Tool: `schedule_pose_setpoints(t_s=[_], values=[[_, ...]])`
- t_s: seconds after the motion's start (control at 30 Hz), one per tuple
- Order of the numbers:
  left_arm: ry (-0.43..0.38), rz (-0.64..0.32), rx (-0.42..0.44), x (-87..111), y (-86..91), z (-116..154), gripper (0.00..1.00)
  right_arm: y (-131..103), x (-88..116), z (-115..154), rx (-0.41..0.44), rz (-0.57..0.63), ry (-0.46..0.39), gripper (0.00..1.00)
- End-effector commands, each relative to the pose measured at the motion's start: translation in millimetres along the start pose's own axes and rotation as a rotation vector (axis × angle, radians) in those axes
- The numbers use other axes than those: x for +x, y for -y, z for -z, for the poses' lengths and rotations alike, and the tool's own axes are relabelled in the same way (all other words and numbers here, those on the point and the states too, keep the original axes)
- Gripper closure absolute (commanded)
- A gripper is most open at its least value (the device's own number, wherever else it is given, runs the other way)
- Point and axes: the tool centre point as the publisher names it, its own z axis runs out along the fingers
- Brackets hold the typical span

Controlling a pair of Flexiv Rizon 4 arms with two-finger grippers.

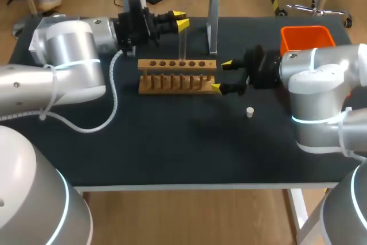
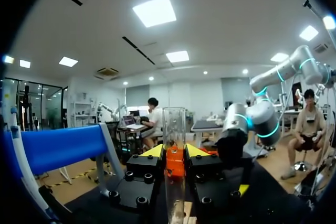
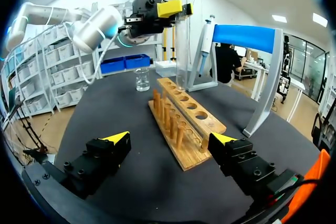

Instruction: Invert the test tube, pick up the pipette, mount the tip to pipette, aspirate from beaker and dispense into the tube, eject the tip, return the pipette, and cap with the stopper.

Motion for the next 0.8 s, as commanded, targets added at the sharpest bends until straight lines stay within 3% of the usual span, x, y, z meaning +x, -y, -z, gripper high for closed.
schedule_pose_setpoints(t_s=[0.03, 0.8], values=[[-0.008, 0.001, 0.013, -4.2, -7.4, -5.7, 1.00, 0.0, -0.5, 0.7, 0.002, 0.000, -0.002, 0.00], [0.008, 0.012, 0.010, 0.5, -26.6, 0.5, 1.00, 0.0, -0.5, 0.7, 0.002, 0.000, -0.002, 0.00]])
